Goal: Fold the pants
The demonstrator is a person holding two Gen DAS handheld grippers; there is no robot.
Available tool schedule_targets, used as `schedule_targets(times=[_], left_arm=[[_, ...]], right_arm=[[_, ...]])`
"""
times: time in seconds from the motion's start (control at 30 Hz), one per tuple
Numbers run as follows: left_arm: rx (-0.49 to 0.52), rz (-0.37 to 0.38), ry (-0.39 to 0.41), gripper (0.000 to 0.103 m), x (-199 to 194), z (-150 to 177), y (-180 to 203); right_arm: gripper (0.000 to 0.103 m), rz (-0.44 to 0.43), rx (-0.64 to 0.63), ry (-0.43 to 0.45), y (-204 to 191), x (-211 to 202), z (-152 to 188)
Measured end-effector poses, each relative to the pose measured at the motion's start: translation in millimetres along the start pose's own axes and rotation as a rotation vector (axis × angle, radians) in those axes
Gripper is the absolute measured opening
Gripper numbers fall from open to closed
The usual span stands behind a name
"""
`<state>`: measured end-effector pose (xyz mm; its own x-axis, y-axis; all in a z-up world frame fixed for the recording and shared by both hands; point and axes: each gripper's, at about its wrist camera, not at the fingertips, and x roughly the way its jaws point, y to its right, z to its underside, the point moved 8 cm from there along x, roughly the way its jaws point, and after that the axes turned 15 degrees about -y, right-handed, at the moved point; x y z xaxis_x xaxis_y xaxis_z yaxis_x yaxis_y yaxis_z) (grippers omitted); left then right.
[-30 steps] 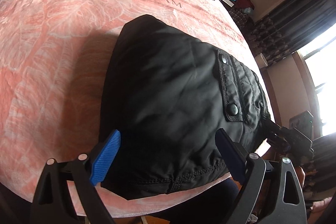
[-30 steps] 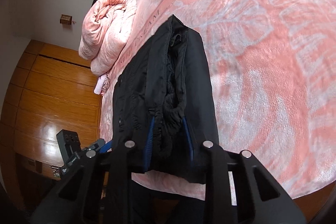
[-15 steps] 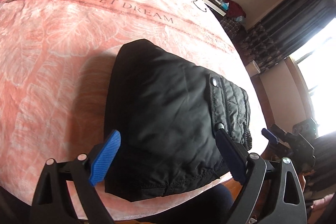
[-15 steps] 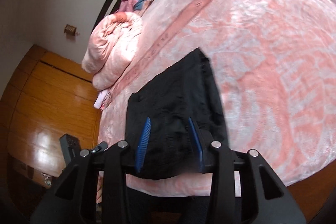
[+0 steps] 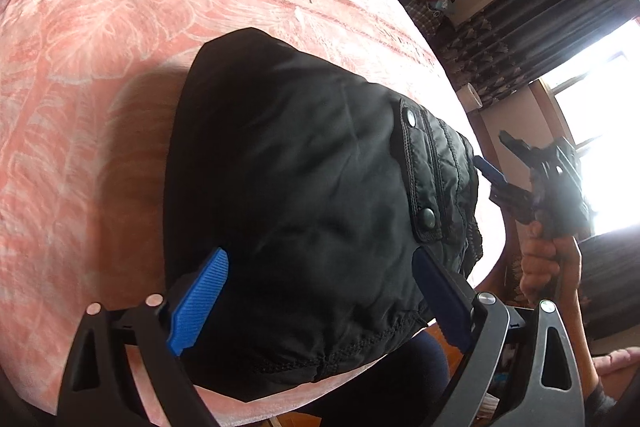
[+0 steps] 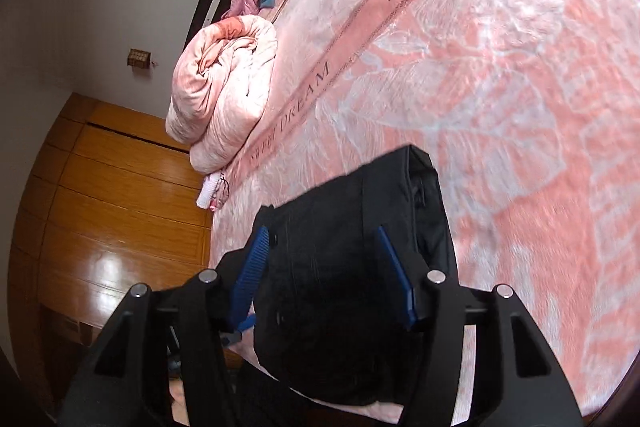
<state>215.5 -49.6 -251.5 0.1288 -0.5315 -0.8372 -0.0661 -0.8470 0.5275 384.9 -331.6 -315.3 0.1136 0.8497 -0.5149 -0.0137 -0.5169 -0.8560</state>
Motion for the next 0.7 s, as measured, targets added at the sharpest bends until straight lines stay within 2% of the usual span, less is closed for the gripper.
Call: schedule_targets(times=[0.07,0.13,0.2,0.27,0.33,0.4,0.5,0.57,0.7], left_arm=[[0.004,0.008,-0.004,0.094,0,0,-2],[0.008,0.013,-0.01,0.094,2,-4,-8],[-0.01,0.035,-0.021,0.094,0,-7,-11],[-0.02,0.068,-0.031,0.094,-8,-10,-13],[-0.019,0.074,-0.006,0.094,-25,-18,-21],[-0.049,0.084,0.01,0.094,-38,-29,-35],[-0.125,0.119,0.007,0.096,-50,-47,-65],[-0.157,0.166,-0.016,0.096,-51,-54,-80],[-0.219,0.353,-0.102,0.099,-38,-63,-98]], right_arm=[[0.049,0.049,0.04,-0.021,20,13,-18],[0.024,0.118,0.081,-0.064,43,27,-24],[0.017,0.134,0.084,-0.08,50,27,-21],[0.029,0.136,0.066,-0.057,45,11,-16],[0.062,0.181,0.046,-0.023,44,-8,-10],[0.064,0.198,0.038,-0.036,48,-20,1],[0.096,0.176,0.094,-0.076,59,-31,21],[0.096,0.131,0.126,-0.101,64,-37,32],[0.1,0.04,0.157,-0.143,69,-42,47]])
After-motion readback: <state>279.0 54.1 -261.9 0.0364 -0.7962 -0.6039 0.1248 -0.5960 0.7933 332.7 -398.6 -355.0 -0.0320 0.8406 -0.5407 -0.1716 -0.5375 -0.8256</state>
